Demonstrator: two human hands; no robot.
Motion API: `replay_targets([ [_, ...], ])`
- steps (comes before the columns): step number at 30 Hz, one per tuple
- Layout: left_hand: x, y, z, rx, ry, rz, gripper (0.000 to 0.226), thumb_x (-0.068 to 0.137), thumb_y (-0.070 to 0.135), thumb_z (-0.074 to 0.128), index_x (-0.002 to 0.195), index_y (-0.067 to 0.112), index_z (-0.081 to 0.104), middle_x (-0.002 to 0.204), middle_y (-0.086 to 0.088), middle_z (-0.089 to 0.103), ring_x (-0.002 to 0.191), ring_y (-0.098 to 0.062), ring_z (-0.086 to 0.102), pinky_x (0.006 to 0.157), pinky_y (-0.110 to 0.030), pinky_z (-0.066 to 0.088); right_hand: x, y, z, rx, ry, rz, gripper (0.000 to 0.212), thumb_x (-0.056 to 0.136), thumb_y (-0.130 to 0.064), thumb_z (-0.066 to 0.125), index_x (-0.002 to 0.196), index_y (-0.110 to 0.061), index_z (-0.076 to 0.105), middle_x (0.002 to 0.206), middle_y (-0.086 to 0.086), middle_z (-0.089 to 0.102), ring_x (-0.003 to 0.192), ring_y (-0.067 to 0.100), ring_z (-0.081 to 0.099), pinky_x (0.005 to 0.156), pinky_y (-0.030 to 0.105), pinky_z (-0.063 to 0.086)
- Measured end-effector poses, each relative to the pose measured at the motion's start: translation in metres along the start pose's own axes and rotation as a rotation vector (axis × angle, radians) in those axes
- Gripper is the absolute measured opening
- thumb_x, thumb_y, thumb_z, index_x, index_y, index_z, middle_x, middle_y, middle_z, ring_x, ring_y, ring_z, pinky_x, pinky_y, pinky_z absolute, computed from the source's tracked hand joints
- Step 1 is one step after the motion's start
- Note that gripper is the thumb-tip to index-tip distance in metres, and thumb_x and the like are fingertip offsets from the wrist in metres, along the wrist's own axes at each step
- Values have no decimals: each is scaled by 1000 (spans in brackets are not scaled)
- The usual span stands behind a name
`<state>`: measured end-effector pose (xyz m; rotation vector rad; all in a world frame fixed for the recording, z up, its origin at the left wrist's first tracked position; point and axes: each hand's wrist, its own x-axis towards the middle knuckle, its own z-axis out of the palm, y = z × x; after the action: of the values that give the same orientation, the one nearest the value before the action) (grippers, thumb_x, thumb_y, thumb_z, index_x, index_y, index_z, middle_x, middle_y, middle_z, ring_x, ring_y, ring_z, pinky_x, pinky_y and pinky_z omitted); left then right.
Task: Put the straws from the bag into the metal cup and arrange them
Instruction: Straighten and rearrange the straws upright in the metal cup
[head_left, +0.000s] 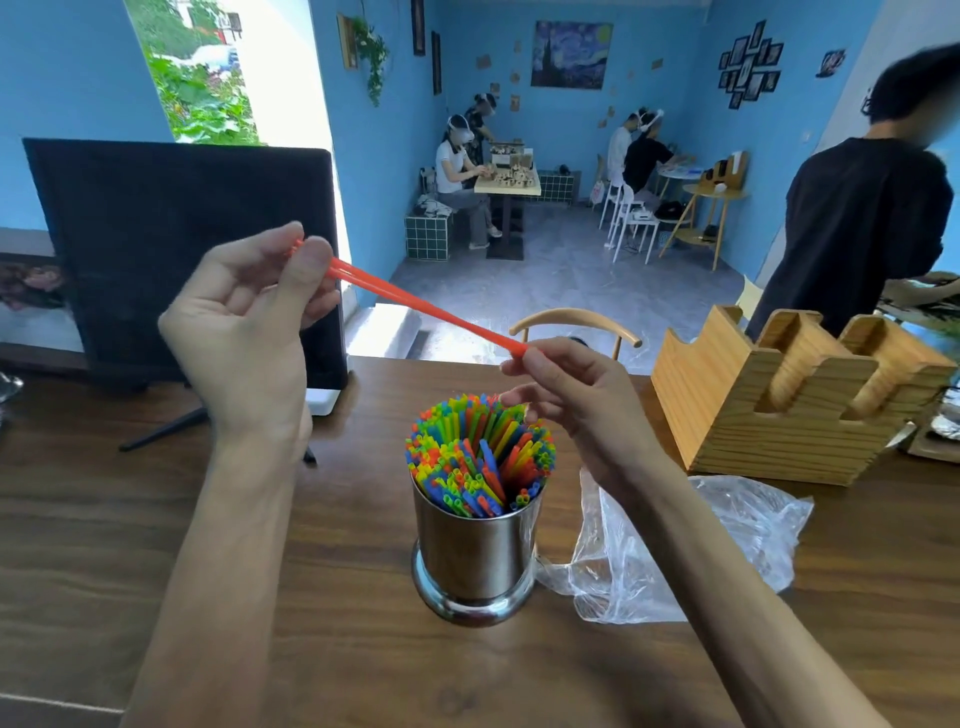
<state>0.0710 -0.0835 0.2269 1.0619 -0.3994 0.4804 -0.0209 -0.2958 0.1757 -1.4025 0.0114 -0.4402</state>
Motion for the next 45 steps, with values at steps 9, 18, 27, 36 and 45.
replay_targets([
  [9, 0, -13, 1, -129, 0, -311, 12, 91, 11, 72, 103, 15, 73, 84, 5, 77, 80, -8, 71, 78, -21, 57, 3, -14, -4, 197, 193, -119, 15, 67, -28, 78, 75, -15, 80, 81, 5, 79, 73, 17, 77, 59, 19, 57],
  [18, 6, -2, 5, -139, 90, -146, 24, 94, 16, 72, 117, 14, 70, 98, 2, 78, 90, -16, 74, 77, -27, 57, 20, -54, -30, 82, 255, -349, 13, 99, -8, 60, 106, -16, 67, 103, 1, 77, 95, 25, 76, 80, 31, 59],
  [27, -1, 2, 37, -24, -124, 151, 10, 86, 9, 79, 92, 16, 75, 76, 5, 76, 68, -19, 73, 58, -26, 54, 23, -67, -1, -360, 150, -663, 17, 100, -5, 62, 110, -18, 55, 96, 17, 69, 76, 21, 75, 68, 33, 60],
  [36, -25, -22, 53, 72, -382, 43, 15, 82, 8, 82, 92, 18, 79, 81, -1, 78, 77, -25, 76, 71, -38, 63, 22, -37, 28, -377, -38, -508, 24, 95, -5, 71, 118, -12, 65, 99, 9, 73, 80, 21, 76, 69, 32, 62],
  [45, -44, -55, 31, 312, -372, -16, 12, 76, 17, 89, 83, 20, 80, 77, 6, 77, 71, -14, 74, 66, -34, 58, 9, 0, 16, -485, -21, -405, 40, 81, -7, 85, 111, -25, 66, 93, -3, 76, 76, 12, 74, 73, 25, 58],
])
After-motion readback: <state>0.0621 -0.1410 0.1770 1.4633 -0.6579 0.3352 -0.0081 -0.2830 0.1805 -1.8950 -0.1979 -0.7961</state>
